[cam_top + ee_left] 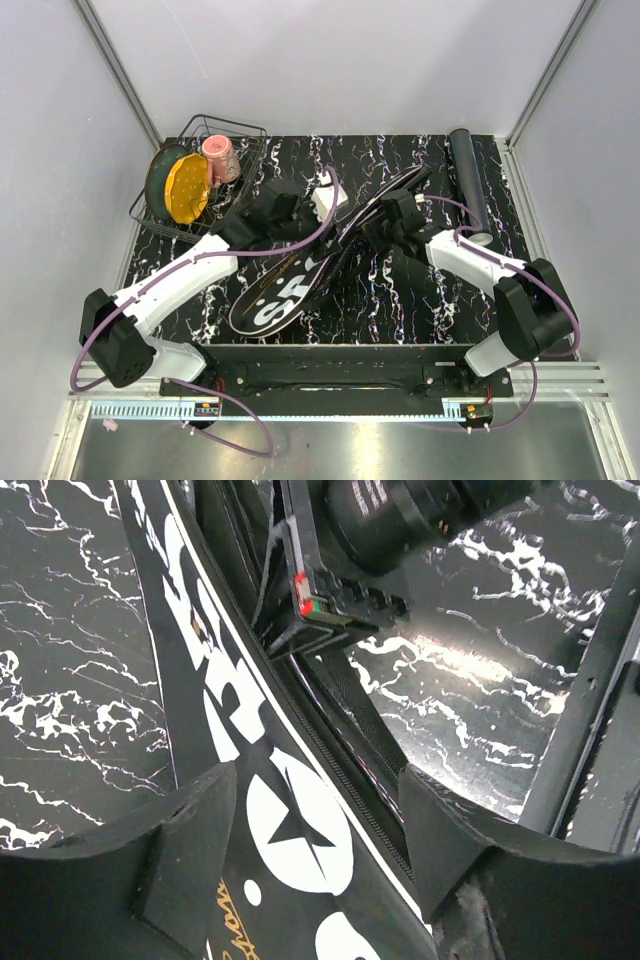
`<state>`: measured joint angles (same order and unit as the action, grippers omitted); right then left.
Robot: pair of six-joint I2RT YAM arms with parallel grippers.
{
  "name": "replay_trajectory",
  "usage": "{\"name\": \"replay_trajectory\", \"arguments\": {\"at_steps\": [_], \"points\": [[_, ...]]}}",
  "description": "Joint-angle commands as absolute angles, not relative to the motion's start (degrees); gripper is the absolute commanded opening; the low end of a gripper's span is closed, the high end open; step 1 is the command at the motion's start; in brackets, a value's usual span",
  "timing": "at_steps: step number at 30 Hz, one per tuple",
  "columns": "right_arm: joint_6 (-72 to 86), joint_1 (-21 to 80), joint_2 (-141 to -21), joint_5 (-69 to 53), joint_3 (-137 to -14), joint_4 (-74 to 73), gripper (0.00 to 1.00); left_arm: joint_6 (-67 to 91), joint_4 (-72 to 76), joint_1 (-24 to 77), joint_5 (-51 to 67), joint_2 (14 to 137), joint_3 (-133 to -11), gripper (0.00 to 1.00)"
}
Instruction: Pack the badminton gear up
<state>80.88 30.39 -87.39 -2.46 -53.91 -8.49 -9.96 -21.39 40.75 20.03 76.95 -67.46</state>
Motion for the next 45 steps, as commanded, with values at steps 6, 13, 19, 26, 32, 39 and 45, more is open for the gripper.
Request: {"name": "replay_trajectory", "arguments": {"at_steps": [6, 13, 19, 26, 32, 39, 45], "points": [[86.3, 31.1, -81.4, -0.9, -59.9, -10.6, 0.00, -14.4, -19.5, 47.8, 3.5, 78.4, -67.3, 0.39], [86.3, 31.1, -81.3, -0.4, -62.0, -15.2, 0.00, -10.6, -16.4, 48.7, 13.7, 76.3, -67.4, 0.32], [86.4, 31.2, -81.4, -0.3, -63.1, -16.1, 0.00, -11.2, -20.3, 48.7, 11.7, 82.5, -70.1, 0.38], [87.0, 31.4, -81.4, -0.6, -63.2, -15.7, 0.00, -12.4, -24.6, 48.9, 6.2, 87.3, -73.4, 0.42], [84.1, 31.7, -81.2, -0.4, -64.0, -15.8, 0.01, -12.3, -24.8, 49.1, -2.8, 87.1, -73.3, 0.00], [48.3, 28.1, -76.0, 2.2, -60.6, -10.2, 0.90, -12.9, -22.5, 49.0, -0.5, 82.2, -69.6, 0.00], [38.0, 9.5, -72.4, -11.5, -62.3, -15.6, 0.97, -11.8, -25.0, 47.8, 1.8, 81.7, -71.3, 0.00]]}}
